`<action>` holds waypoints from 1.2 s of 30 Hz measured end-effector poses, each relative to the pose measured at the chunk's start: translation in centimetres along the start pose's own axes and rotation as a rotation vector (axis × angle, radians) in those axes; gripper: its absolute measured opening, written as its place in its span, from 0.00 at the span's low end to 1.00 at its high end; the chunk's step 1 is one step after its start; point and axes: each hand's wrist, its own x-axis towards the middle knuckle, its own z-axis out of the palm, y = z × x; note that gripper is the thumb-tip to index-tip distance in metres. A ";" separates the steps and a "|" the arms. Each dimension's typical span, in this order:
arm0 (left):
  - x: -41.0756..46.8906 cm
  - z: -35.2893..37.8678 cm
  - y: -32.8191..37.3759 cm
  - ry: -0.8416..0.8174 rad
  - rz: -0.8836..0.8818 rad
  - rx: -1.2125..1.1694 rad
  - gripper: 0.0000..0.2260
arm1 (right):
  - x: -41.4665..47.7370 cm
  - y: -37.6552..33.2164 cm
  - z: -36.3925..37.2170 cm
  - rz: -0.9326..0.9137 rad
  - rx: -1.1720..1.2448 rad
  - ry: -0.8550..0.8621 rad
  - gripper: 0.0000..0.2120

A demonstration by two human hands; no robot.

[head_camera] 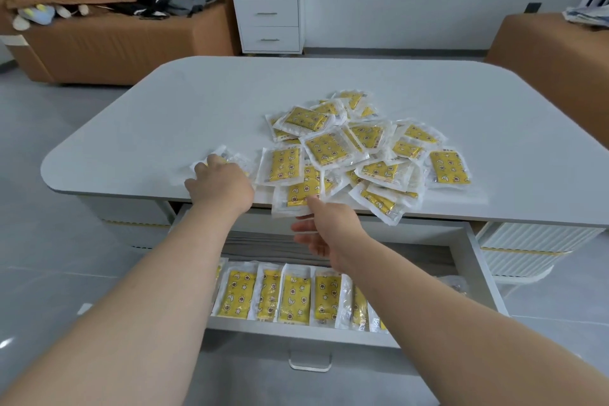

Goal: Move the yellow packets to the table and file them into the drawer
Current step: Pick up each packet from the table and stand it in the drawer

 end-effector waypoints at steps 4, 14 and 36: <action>0.0 0.3 -0.7 0.051 -0.061 -0.162 0.12 | -0.1 0.0 0.4 -0.220 -0.111 0.119 0.15; 0.3 0.1 -1.8 0.090 -0.250 -0.532 0.29 | -0.8 -1.2 -1.7 -0.360 -0.172 0.238 0.13; -9.3 -5.6 7.2 0.227 0.335 -1.157 0.26 | -3.4 -2.5 -11.8 -0.253 0.413 0.049 0.24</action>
